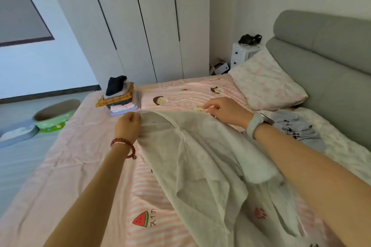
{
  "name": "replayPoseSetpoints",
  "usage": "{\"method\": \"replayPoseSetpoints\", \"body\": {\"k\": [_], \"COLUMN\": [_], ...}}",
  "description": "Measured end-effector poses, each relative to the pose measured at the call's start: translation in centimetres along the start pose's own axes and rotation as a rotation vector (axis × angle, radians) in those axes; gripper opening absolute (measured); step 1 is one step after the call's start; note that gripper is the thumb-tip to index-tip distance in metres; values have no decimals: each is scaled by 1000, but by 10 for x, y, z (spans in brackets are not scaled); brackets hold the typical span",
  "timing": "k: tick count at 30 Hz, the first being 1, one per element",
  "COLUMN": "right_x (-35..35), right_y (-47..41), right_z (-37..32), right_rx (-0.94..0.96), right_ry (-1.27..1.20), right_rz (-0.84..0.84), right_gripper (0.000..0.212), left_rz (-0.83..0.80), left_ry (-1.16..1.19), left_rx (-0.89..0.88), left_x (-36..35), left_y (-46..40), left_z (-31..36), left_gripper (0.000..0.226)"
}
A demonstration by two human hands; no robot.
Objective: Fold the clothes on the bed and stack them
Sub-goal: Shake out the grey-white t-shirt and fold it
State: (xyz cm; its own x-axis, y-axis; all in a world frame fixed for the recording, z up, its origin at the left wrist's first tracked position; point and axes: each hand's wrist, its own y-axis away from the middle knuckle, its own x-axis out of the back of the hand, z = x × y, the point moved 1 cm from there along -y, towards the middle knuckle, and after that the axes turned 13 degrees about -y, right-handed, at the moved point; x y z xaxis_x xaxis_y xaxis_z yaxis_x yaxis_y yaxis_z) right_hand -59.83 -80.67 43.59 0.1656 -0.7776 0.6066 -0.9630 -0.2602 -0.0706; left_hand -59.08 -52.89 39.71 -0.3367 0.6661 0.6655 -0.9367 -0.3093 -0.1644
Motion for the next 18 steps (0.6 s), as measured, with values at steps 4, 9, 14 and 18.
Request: {"method": "replayPoseSetpoints", "body": {"k": [4,9,14,18], "right_x": [-50,-116,-171,-205], "right_y": [-18,8,55,91], "right_z": [42,97,156,200], "right_rx": [-290,-473,-670,-833], "right_ry": [107,37,-22,-76], "right_rz": [-125,-164,-120,-30], "right_gripper": [42,42,38,38], "left_rz": [-199,-418,-712,-866], "left_ry": [-274,-391,-444,-415], "left_rx": [206,117,-13,-87], "left_x": [-14,-56,-121,-175], "left_y": [-20,-10,19,49], "left_z": [-82,-142,-171,-179], "left_gripper": [35,32,29,29]}}
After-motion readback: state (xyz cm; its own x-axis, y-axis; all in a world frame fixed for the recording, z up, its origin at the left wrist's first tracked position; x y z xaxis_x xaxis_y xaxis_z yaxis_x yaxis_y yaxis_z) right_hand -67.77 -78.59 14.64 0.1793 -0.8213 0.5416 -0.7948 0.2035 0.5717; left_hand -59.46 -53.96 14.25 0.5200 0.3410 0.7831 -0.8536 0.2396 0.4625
